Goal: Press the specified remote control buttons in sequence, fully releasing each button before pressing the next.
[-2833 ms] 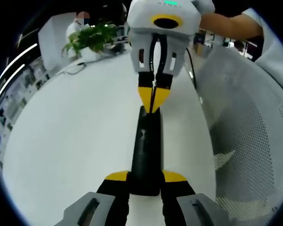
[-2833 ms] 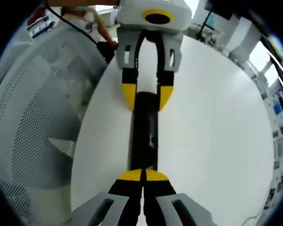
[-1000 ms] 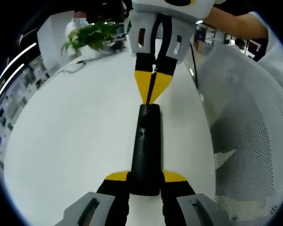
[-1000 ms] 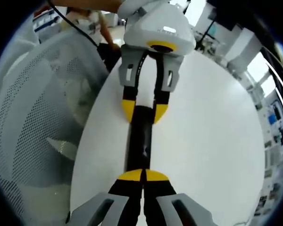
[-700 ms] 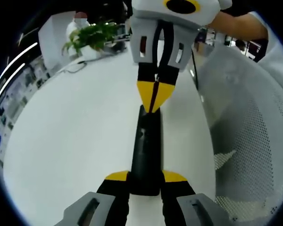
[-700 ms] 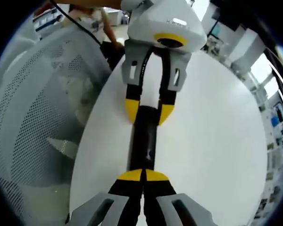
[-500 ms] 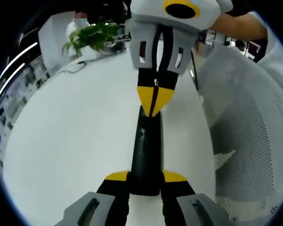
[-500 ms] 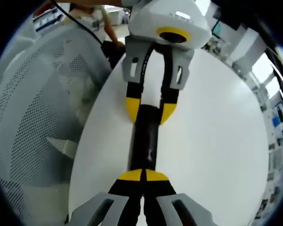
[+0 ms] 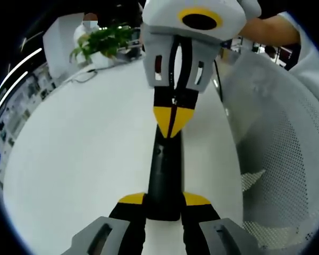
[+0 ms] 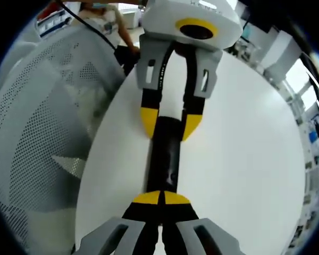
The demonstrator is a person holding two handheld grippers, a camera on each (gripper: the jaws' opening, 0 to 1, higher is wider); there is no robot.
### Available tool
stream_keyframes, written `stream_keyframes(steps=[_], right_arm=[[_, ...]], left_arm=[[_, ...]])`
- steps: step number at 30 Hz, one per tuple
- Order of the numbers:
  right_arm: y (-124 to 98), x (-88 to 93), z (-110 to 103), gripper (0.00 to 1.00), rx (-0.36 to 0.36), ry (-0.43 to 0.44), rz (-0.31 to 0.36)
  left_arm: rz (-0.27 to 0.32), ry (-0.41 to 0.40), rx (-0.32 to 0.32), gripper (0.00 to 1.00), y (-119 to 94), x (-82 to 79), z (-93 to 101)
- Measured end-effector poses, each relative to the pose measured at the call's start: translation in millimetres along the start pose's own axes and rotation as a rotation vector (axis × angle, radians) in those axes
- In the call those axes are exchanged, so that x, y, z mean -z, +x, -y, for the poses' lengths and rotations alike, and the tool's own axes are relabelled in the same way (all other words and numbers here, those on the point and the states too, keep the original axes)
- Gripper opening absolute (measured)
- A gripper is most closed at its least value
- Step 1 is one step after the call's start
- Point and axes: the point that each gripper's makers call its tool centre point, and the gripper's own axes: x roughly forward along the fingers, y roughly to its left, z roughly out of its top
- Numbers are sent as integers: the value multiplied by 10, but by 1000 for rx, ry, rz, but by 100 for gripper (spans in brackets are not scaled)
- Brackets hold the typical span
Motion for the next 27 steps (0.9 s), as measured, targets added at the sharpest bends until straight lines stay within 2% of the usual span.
stream_keyframes(steps=[16,27], right_arm=[[31,7,32,0,-32,20,-35],[23,22,26,0,-17,43,-4]], left_arm=[[8,-3,1,24,1,-2,-7],[6,-3,0,24,5,-5,-5]])
